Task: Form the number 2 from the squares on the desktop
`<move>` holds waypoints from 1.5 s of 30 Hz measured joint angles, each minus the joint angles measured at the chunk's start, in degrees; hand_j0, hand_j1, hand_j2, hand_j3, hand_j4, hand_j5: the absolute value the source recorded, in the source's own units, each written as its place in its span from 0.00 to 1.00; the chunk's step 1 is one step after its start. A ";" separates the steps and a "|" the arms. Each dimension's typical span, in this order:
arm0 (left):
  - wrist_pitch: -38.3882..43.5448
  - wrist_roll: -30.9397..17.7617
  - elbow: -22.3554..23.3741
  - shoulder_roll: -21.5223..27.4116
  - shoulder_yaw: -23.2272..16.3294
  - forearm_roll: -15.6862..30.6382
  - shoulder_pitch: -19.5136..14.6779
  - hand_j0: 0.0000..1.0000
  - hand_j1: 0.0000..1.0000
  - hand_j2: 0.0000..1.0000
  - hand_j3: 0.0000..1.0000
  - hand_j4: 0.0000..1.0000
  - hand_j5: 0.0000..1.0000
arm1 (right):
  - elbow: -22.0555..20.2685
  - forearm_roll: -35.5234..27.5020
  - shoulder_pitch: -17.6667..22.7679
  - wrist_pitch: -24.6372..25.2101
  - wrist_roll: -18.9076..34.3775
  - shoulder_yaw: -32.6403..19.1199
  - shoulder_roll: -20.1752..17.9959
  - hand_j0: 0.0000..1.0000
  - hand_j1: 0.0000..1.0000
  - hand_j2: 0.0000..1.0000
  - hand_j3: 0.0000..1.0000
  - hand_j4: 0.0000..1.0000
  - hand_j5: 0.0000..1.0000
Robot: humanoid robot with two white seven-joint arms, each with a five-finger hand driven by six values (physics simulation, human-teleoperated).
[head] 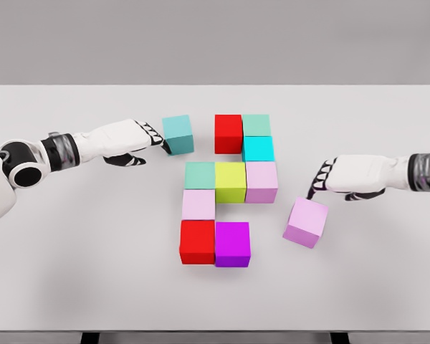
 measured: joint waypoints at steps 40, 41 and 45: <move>0.00 -0.62 8.65 -2.74 0.29 0.00 -3.08 0.75 0.75 0.75 0.75 0.75 0.75 | -7.54 -1.65 0.18 -0.02 -0.78 -0.71 -6.07 0.76 0.76 0.76 0.76 0.76 0.76; 0.00 -0.62 8.80 -2.97 0.30 -0.01 -3.16 0.75 0.75 0.75 0.75 0.75 0.75 | -7.95 -1.85 0.18 -0.02 -1.31 -0.84 -7.41 0.76 0.76 0.76 0.76 0.76 0.76; 0.00 -0.82 9.07 -3.57 0.39 -0.01 -3.43 0.75 0.75 0.75 0.75 0.75 0.75 | -11.37 -2.18 2.11 -0.02 -2.60 -1.16 -13.01 0.76 0.76 0.76 0.76 0.76 0.76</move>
